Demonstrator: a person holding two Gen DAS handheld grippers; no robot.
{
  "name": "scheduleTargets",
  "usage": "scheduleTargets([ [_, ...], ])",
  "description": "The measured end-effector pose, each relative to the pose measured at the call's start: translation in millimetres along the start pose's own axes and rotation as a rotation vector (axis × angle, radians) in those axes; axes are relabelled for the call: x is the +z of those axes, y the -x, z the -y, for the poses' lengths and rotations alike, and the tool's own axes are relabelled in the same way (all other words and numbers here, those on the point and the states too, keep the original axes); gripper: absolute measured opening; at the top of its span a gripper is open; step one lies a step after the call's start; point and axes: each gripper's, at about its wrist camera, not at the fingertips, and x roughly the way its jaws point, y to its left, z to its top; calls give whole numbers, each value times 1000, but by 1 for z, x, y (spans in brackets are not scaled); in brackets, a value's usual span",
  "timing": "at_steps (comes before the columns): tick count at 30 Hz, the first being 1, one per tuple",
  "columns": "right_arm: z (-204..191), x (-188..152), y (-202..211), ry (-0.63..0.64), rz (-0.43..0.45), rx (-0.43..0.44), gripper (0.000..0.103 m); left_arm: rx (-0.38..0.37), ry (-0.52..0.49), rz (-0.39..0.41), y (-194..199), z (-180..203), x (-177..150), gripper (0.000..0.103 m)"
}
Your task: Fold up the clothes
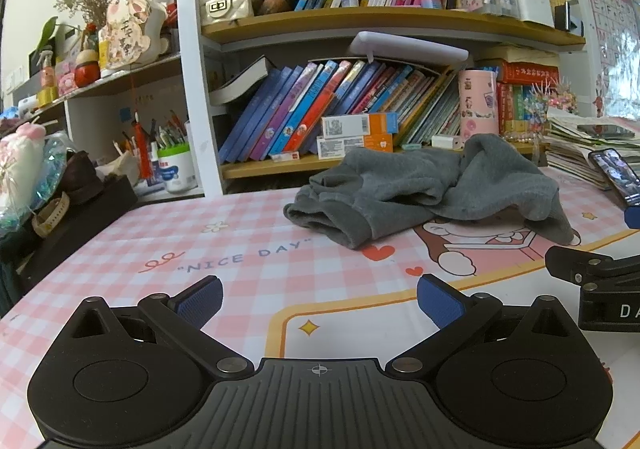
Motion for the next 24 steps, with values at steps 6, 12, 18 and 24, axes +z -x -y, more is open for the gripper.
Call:
scheduleTargets([
  [6,0,0,0,2,3,-1,103,-1,-5,-9,-1,2,2,103],
  [12,-1,1,0,1,3,-1,103,-2,-6,-8,-2,-5,-1,103],
  [18,1,0,0,1,2,-2,103,0,0,-10,-2,-2,-2,103],
  [24,1,1,0,3,3,-3,103,0,2,-12,-2,-1,-1,103],
])
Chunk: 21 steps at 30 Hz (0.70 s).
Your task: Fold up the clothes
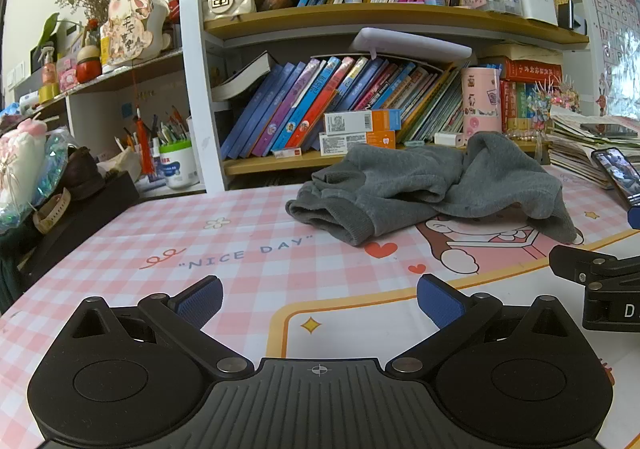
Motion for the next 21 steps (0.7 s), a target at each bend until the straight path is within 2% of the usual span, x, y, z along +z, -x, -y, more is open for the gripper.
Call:
scheduleTargets([
  [21,-2,-2,0,11,0,3,103,-1,4,-7,-1,0,0,103],
])
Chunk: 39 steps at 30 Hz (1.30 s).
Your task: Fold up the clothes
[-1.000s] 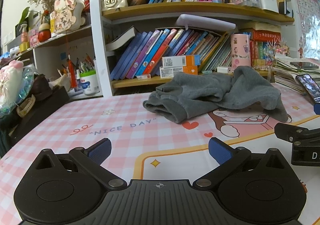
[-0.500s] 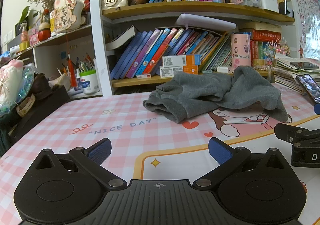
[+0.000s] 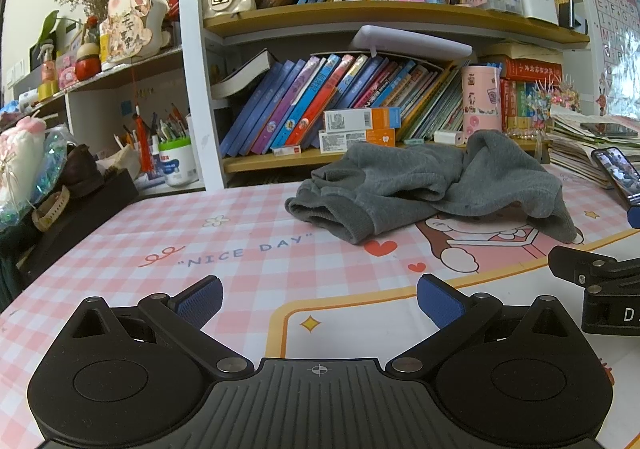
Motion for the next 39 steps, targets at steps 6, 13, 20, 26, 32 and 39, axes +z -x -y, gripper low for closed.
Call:
scheduleTargets([
  [6,0,0,0,-3,-2,0,103,2,2,-3,-1,-1,0,103],
  [13,-2,0,0,10,-3,3,103,-1,7,-6,-1,-2,0,103],
  [20,-3,0,2,19,10,16,103,-3,0,1,0,-1,0,103],
  [26,2,0,1,-11,7,13,103,-5,-2,-4,-1,-1,0,103],
  [32,3,0,0,-20,1,20,103,-4,-4,-4,-1,0,1,103],
  [39,1,0,0,-12,-2,16,103,-1,-11,4,1,1,0,103],
])
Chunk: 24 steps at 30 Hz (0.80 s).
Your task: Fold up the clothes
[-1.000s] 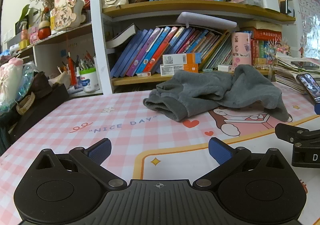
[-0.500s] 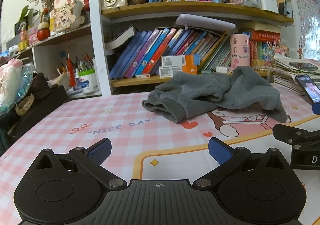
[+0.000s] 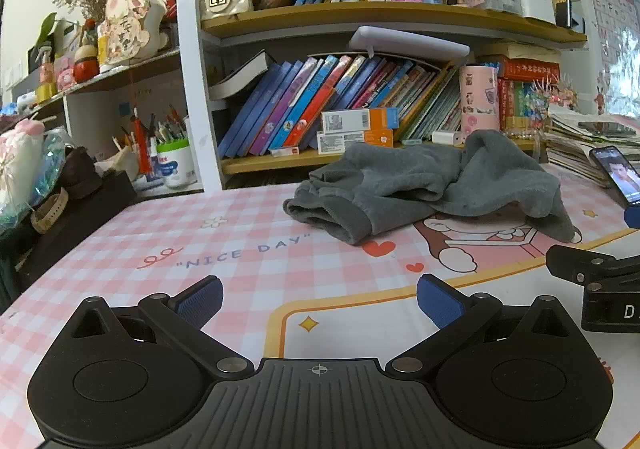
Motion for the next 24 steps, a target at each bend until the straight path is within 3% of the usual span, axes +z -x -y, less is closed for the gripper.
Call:
scheduleTargets([
  [17,6,0,-6,-40,-38,-10,103,-4,-42,-9,-1,7,0,103],
  [24,7,0,-4,-43,-24,35,103,-28,-71,-22,-3,11,0,103],
])
